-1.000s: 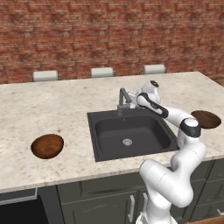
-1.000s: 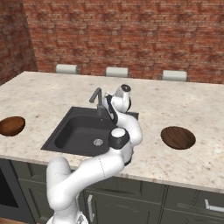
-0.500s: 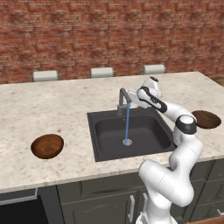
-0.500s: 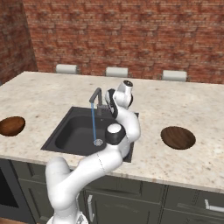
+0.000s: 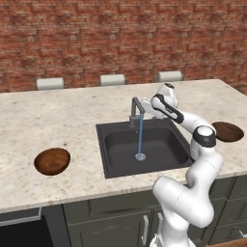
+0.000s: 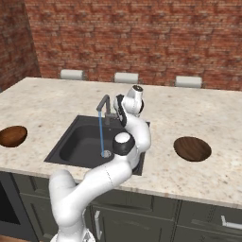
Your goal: Rinse each bowl for a few seconds and place them down in the sink or on the counter.
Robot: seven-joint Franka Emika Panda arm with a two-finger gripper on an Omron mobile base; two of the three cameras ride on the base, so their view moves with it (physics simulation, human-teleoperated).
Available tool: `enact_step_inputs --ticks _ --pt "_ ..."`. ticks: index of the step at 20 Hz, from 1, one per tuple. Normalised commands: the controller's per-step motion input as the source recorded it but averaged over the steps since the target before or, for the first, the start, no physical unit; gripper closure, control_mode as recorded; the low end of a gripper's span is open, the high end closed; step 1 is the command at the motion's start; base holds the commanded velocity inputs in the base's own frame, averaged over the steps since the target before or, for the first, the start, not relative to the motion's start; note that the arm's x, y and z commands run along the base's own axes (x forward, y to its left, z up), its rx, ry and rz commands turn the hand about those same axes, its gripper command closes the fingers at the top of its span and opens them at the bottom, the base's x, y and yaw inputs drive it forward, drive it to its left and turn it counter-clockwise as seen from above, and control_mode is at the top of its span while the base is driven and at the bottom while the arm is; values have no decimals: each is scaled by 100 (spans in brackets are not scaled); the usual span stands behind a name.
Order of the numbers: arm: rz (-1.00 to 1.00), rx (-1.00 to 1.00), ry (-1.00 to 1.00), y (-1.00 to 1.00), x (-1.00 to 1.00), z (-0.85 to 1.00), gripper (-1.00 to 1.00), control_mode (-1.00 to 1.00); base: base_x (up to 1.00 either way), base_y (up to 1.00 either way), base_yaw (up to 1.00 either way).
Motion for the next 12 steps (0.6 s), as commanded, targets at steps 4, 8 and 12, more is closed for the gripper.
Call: enact_step_inputs --ticks 4,8,12 --pt "-6 11 -3 -51 -12 41 -100 -100 0 0 0" --pt "-4 10 -2 -54 -19 49 -100 -100 0 0 0" --pt "-2 7 0 -50 -28 51 -100 -100 0 0 0"
